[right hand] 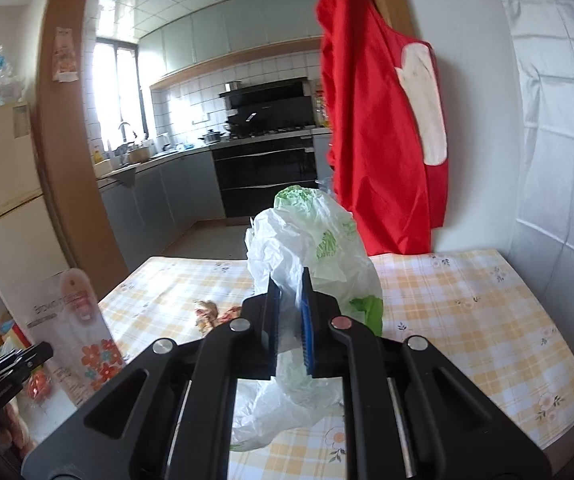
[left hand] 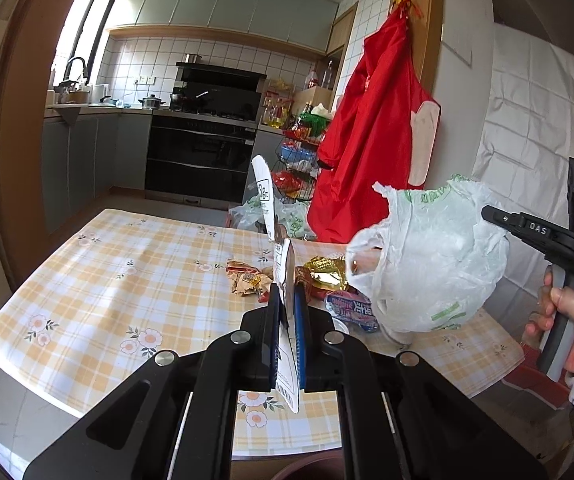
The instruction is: Collect trash
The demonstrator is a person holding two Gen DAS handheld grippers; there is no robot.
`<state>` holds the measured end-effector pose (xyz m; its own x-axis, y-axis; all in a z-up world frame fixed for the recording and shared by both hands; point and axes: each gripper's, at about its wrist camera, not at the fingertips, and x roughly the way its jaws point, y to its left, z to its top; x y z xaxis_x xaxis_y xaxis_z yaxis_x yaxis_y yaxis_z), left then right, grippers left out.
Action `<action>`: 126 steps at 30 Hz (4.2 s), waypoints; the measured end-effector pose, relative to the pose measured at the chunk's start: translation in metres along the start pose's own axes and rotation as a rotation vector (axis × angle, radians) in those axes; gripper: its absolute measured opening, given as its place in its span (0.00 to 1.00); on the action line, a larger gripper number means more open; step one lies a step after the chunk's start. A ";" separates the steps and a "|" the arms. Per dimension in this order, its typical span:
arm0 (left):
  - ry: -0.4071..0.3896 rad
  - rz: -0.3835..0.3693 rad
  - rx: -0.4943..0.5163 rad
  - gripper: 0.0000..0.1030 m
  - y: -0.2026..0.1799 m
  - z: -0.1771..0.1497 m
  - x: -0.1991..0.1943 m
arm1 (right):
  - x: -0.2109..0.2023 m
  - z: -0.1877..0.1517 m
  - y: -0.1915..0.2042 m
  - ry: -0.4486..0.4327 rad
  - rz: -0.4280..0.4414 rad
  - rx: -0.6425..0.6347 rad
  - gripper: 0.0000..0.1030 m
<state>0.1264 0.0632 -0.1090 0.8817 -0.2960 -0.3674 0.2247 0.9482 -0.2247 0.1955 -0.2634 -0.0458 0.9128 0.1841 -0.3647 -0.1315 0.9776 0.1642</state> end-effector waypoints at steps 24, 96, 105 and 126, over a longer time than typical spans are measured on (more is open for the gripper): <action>0.031 -0.050 0.000 0.07 -0.026 -0.044 -0.074 | -0.115 -0.106 0.049 0.286 0.172 -0.065 0.12; 0.299 0.000 -0.043 0.92 -0.022 -0.091 0.033 | -0.011 -0.164 -0.031 0.430 -0.046 0.148 0.94; 0.362 -0.070 -0.060 0.55 -0.041 -0.065 0.128 | 0.030 -0.165 -0.052 0.441 -0.037 0.141 0.94; 0.533 -0.029 -0.105 0.22 -0.037 -0.073 0.292 | 0.161 -0.141 -0.103 0.446 -0.068 0.134 0.94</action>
<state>0.3450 -0.0673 -0.2741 0.5371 -0.3652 -0.7604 0.1790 0.9302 -0.3204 0.3016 -0.3202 -0.2503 0.6588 0.1742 -0.7319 0.0008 0.9727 0.2322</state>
